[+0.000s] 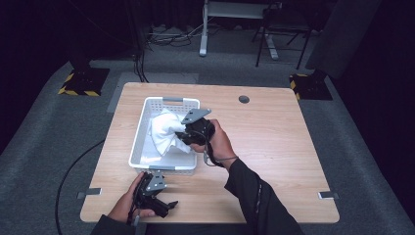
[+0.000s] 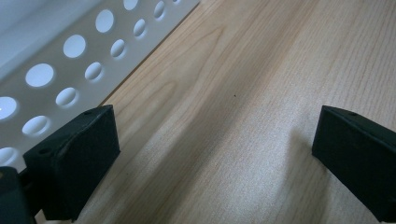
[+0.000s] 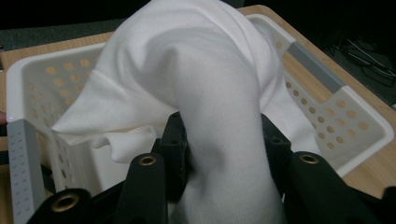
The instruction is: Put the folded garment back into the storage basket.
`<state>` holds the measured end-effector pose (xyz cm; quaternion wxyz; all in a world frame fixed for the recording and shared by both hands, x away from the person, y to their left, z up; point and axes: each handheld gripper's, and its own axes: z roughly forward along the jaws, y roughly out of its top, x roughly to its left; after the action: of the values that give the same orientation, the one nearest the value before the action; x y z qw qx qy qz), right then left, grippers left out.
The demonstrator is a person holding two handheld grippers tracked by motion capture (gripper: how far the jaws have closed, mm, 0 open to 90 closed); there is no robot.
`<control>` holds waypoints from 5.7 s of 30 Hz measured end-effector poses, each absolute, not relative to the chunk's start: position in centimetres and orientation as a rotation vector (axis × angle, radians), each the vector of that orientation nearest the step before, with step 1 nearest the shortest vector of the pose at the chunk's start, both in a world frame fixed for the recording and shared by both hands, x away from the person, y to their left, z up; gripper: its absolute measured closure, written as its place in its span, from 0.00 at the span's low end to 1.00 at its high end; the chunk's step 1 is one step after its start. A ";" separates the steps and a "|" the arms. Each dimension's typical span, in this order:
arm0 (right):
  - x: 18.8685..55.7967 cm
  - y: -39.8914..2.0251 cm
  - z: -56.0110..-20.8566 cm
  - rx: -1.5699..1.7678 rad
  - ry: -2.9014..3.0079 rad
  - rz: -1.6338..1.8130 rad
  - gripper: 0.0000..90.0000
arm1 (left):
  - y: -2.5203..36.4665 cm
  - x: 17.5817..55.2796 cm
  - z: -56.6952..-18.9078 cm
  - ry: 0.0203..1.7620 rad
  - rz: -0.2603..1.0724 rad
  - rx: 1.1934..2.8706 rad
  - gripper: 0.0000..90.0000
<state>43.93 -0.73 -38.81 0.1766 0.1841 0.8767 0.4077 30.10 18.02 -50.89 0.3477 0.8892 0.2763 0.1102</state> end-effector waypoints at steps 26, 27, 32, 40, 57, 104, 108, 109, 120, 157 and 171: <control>44.3 0.4 -41.1 0.552 2.542 1.082 0.69 | 18.0 30.1 -50.9 0.717 0.285 2.304 0.01; 44.3 0.4 -41.2 0.553 2.545 1.078 0.69 | 18.0 30.1 -50.9 0.717 0.285 2.305 0.01; 44.5 0.4 -41.5 0.565 2.556 1.081 0.69 | 18.0 30.1 -50.9 0.717 0.284 2.306 0.01; 44.7 0.7 -42.3 0.564 2.588 1.042 0.68 | 18.0 30.1 -50.9 0.715 0.284 2.305 0.01; 44.9 1.1 -43.0 0.529 2.633 0.967 0.67 | 18.0 30.1 -50.9 0.714 0.285 2.304 0.01; 45.6 1.2 -44.4 0.472 2.672 0.863 0.05 | 18.0 30.1 -50.9 0.714 0.285 2.305 0.01; 45.6 1.2 -44.5 0.471 2.688 0.886 0.03 | 18.0 30.1 -50.9 0.713 0.285 2.306 0.01; 45.6 1.2 -44.5 0.469 2.694 0.885 0.03 | 18.0 30.1 -50.9 0.714 0.285 2.306 0.01; 45.4 1.0 -44.5 0.447 2.680 0.891 0.03 | 18.0 30.1 -50.9 0.713 0.286 2.306 0.01; 41.4 -6.5 -39.4 0.303 2.554 0.954 0.03 | 18.0 30.1 -50.9 0.714 0.284 2.306 0.01; 39.9 -9.4 -40.7 0.320 2.532 0.935 0.03 | 18.0 30.1 -50.9 0.713 0.285 2.306 0.01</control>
<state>39.91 -9.42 -40.66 0.2101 0.1152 0.9107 0.3363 30.08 18.02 -50.90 0.3481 0.8894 0.2751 0.1098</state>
